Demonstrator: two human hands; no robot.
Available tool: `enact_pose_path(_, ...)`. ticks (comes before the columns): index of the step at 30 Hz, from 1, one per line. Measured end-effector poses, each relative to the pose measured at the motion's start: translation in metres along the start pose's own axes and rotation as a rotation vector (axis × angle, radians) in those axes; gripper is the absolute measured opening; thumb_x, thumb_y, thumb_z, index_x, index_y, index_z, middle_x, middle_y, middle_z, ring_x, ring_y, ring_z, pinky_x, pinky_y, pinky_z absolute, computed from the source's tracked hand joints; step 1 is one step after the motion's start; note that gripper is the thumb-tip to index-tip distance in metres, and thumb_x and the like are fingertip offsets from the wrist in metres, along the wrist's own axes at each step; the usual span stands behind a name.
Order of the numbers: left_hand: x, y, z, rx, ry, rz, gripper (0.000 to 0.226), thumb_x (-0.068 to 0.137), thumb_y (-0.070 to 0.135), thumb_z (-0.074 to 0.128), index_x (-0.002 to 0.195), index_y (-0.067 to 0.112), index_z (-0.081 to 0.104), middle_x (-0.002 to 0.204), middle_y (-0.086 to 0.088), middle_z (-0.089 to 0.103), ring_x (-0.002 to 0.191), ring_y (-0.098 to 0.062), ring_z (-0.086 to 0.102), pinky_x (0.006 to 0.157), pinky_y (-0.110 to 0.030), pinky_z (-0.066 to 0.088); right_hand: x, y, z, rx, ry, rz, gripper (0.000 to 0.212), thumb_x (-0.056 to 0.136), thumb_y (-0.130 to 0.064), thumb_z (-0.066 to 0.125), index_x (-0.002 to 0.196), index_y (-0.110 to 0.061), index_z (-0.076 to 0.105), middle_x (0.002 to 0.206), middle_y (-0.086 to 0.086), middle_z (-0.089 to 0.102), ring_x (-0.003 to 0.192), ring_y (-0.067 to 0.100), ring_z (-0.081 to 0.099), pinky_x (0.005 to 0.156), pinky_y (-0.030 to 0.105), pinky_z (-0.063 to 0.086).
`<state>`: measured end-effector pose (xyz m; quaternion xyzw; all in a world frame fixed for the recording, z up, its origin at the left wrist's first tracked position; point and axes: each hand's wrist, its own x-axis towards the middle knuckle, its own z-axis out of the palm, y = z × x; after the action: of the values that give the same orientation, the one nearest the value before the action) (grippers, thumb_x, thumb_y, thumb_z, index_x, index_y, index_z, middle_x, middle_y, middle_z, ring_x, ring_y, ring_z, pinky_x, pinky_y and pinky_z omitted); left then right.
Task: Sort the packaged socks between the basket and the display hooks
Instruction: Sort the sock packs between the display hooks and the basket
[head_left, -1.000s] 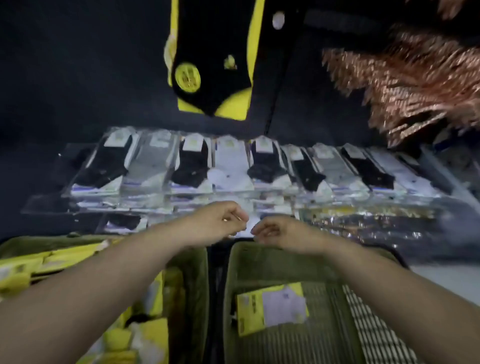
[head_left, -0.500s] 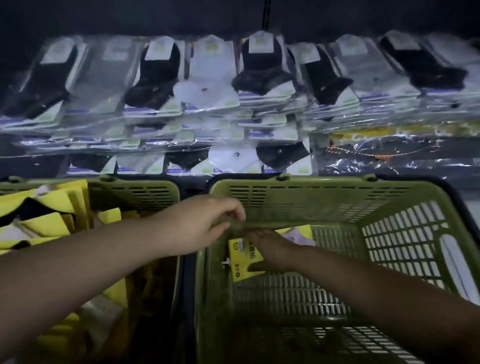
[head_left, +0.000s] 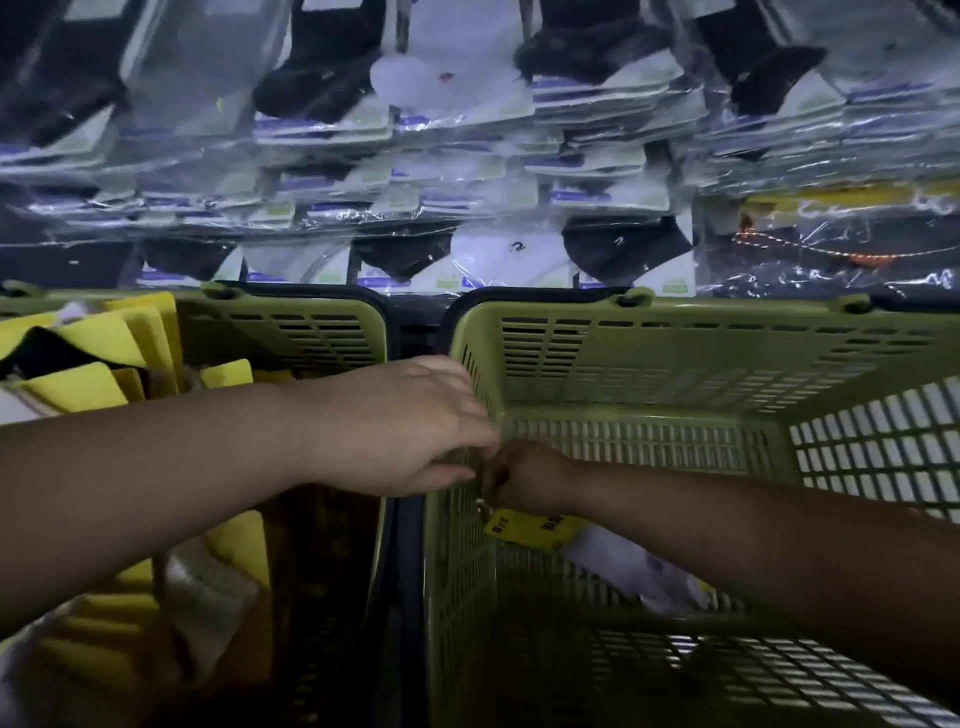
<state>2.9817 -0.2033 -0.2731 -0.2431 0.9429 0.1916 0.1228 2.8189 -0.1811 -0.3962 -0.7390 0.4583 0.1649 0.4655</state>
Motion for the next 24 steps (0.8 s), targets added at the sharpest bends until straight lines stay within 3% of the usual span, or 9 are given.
enact_pose_path(4,-0.001,-0.002,0.006,0.053,0.103,0.078,0.022,0.094,0.035,0.049,0.096,0.021,0.067,0.091,0.005,0.066,0.094,-0.016,0.057,0.105,-0.024,0.027,-0.001,0.003,0.001,0.155,-0.031,0.056,0.023,0.090,-0.013,0.057,0.105,0.001,0.067,0.108,0.020,0.065,0.100,0.029,0.060,0.090,0.037,0.049)
enact_pose_path(7,-0.002,-0.002,0.008,0.098,0.142,0.085,0.030,0.094,0.032,0.040,0.085,0.021,0.066,0.081,0.006,0.064,0.087,-0.016,0.058,0.101,-0.027,0.032,0.001,-0.003,-0.002,0.165,-0.094,0.076,0.022,0.090,-0.012,0.055,0.106,0.002,0.064,0.102,0.021,0.063,0.082,0.022,0.055,0.079,0.036,0.050)
enact_pose_path(9,-0.001,-0.002,0.008,0.111,0.138,0.085,0.035,0.094,0.033,0.035,0.082,0.021,0.066,0.080,0.006,0.065,0.085,-0.016,0.058,0.100,-0.026,0.031,0.002,-0.008,-0.003,0.075,-0.100,0.045,0.022,0.093,-0.015,0.053,0.107,-0.001,0.062,0.112,0.024,0.062,0.086,0.021,0.052,0.082,0.032,0.043)
enact_pose_path(11,0.000,-0.002,0.009,0.116,0.121,0.085,0.033,0.095,0.033,0.036,0.085,0.022,0.066,0.082,0.007,0.066,0.087,-0.016,0.057,0.100,-0.025,0.028,0.000,-0.011,-0.003,-0.003,-0.048,0.004,0.031,0.094,-0.019,0.052,0.116,0.001,0.061,0.122,0.023,0.058,0.103,0.027,0.055,0.081,0.028,0.034)
enact_pose_path(13,0.000,-0.002,0.010,0.122,0.125,0.084,0.034,0.095,0.032,0.036,0.085,0.021,0.067,0.082,0.007,0.066,0.087,-0.016,0.057,0.100,-0.025,0.027,0.000,-0.008,-0.002,-0.054,-0.010,-0.007,0.033,0.093,-0.020,0.053,0.116,0.002,0.062,0.122,0.023,0.059,0.113,0.032,0.054,0.081,0.029,0.034)
enact_pose_path(19,0.000,-0.002,0.014,0.130,0.165,0.084,0.043,0.094,0.034,0.026,0.083,0.023,0.067,0.078,0.010,0.064,0.083,-0.014,0.056,0.099,-0.024,0.028,-0.001,-0.005,0.007,-0.028,0.117,0.011,0.027,0.090,-0.017,0.053,0.103,0.000,0.069,0.111,0.020,0.065,0.106,0.031,0.060,0.087,0.032,0.048)
enact_pose_path(24,0.000,-0.003,0.016,0.150,0.193,0.090,0.038,0.093,0.031,0.029,0.078,0.024,0.064,0.075,0.011,0.063,0.078,-0.014,0.055,0.097,-0.025,0.029,-0.016,-0.002,0.027,-0.052,0.288,0.089,0.025,0.084,-0.029,0.059,0.103,-0.018,0.070,0.105,0.010,0.070,0.100,0.028,0.064,0.080,0.031,0.052)
